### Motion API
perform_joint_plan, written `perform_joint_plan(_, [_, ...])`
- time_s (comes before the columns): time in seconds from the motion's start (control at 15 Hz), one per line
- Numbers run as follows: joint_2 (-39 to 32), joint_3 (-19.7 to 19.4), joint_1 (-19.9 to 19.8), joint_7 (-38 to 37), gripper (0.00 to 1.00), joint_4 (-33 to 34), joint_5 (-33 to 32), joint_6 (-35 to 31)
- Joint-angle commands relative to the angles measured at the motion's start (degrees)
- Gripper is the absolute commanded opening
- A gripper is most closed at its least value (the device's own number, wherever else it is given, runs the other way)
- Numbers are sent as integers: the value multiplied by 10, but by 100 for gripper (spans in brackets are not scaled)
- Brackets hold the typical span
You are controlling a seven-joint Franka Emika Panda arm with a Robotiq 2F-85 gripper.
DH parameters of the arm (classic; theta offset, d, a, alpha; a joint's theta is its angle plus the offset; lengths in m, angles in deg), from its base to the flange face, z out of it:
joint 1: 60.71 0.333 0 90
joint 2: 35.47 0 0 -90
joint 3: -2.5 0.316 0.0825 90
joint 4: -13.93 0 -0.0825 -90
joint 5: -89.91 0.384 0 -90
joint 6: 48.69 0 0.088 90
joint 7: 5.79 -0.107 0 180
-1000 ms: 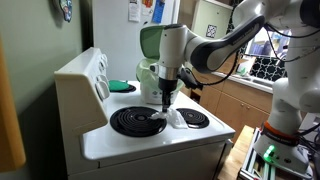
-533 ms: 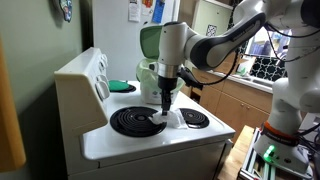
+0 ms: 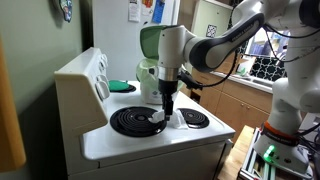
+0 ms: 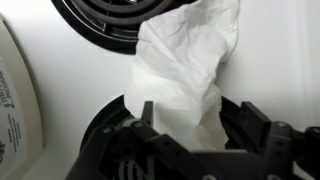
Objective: Open the lid on the bin and put the paper towel into it then close it
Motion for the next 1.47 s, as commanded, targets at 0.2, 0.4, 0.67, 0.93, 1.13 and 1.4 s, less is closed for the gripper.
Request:
perform_joint_plan(0.2, [14,-6,3,9,31,-3,11,12])
perform_joint_plan(0.4, [27,-9,0,5,8,-4,9,10])
perform_joint_plan(0.67, [66,-20,-2,-38,0,-7,-16,1])
perform_joint_plan(0.93, [134,-24,-12,-96,0,3,-33,-12])
perform_joint_plan(1.13, [180,-25,-31,-140,0,25,-53,-6])
perform_joint_plan(1.4, [212,-22,-74,-223,0,41,-106,-22])
